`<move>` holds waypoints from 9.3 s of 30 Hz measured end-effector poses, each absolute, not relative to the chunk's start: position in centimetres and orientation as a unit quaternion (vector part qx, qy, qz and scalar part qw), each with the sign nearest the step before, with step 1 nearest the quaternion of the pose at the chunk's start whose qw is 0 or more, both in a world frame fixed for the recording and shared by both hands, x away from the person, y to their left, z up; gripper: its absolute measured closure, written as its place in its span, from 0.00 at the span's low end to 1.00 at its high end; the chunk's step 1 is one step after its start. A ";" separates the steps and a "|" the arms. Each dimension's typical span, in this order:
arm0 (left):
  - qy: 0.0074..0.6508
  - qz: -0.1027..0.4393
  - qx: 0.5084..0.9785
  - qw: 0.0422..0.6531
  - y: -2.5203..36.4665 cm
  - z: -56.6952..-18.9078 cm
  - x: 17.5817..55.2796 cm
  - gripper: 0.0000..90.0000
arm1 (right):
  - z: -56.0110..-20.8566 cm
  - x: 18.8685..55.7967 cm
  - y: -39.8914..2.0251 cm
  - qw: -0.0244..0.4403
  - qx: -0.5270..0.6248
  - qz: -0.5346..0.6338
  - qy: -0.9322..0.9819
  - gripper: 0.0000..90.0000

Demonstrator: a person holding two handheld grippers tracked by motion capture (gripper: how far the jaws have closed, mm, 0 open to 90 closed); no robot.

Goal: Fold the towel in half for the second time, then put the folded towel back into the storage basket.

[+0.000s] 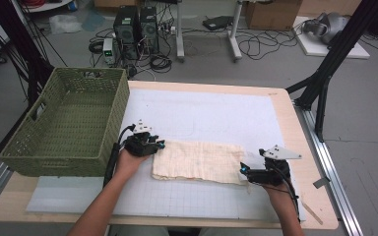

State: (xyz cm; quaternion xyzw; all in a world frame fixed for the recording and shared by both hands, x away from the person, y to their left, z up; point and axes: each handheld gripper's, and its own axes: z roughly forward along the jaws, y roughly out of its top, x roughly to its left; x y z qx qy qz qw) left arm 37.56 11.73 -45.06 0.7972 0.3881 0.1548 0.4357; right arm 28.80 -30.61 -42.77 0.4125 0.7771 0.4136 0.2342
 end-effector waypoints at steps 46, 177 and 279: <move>0.386 0.164 0.759 0.499 13.6 -43.7 36.6 0.96 | -42.9 36.5 -27.7 0.240 0.369 0.373 0.817 0.95; 0.323 0.165 0.755 0.547 14.5 -43.8 29.3 0.61 | -42.5 26.5 -32.4 0.231 0.376 0.440 0.782 0.51; 0.418 0.137 0.791 0.427 12.9 -45.1 30.0 0.41 | -43.6 26.9 -30.5 0.230 0.422 0.393 0.784 0.19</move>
